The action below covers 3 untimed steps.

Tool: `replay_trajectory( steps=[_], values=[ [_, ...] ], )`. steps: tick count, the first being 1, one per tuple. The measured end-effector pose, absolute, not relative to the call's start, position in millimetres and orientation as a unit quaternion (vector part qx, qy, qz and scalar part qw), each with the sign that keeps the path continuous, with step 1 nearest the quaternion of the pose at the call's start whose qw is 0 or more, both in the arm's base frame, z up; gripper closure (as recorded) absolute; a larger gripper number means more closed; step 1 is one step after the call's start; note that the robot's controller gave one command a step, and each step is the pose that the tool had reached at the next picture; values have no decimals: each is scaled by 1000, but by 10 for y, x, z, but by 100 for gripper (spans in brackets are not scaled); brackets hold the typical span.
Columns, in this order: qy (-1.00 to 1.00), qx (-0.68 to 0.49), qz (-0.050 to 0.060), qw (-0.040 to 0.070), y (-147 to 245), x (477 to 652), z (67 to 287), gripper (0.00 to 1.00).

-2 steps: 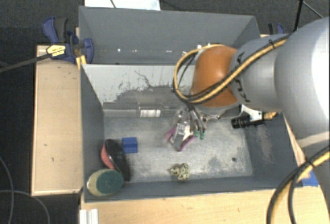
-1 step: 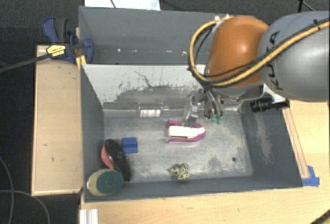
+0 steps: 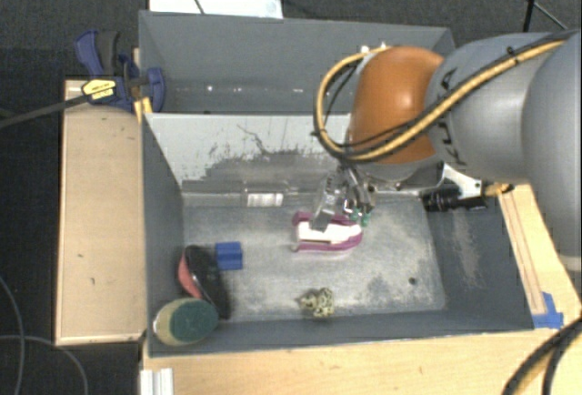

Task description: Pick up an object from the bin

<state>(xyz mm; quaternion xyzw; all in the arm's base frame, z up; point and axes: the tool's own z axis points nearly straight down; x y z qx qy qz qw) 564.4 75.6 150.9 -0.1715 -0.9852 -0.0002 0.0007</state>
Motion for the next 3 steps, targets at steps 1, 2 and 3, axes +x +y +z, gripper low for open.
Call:
replay_trajectory(
  steps=[1,2,3],
  values=[
    [-980,-199,0,1,535,5582,1152,100],
    [-980,-199,0,0,546,5587,1169,0],
    [-972,-235,0,2,625,5691,679,0]
  ],
)
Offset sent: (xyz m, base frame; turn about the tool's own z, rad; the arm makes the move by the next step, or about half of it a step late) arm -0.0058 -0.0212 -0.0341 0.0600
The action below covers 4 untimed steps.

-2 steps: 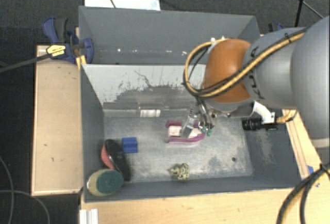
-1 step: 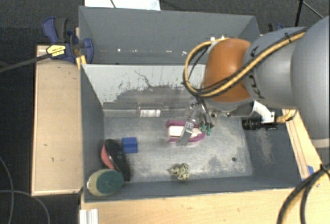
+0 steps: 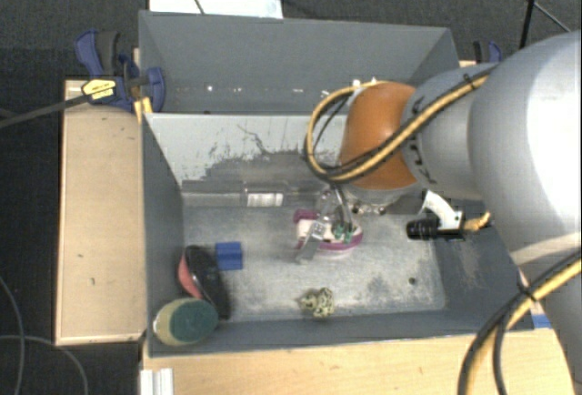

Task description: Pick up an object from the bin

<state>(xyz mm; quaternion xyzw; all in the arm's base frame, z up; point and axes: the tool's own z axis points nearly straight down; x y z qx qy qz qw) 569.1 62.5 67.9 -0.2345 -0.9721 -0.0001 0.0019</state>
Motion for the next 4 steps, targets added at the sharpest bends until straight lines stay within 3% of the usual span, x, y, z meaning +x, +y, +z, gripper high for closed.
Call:
replay_trajectory(
  steps=[1,2,3,4],
  values=[
    [-972,-235,0,1,622,5695,700,100],
    [-963,-269,0,2,935,5594,700,100],
    [-965,-261,-2,-4,755,5649,1690,100],
    [-965,-263,-2,-5,639,5795,2522,100]
  ],
)
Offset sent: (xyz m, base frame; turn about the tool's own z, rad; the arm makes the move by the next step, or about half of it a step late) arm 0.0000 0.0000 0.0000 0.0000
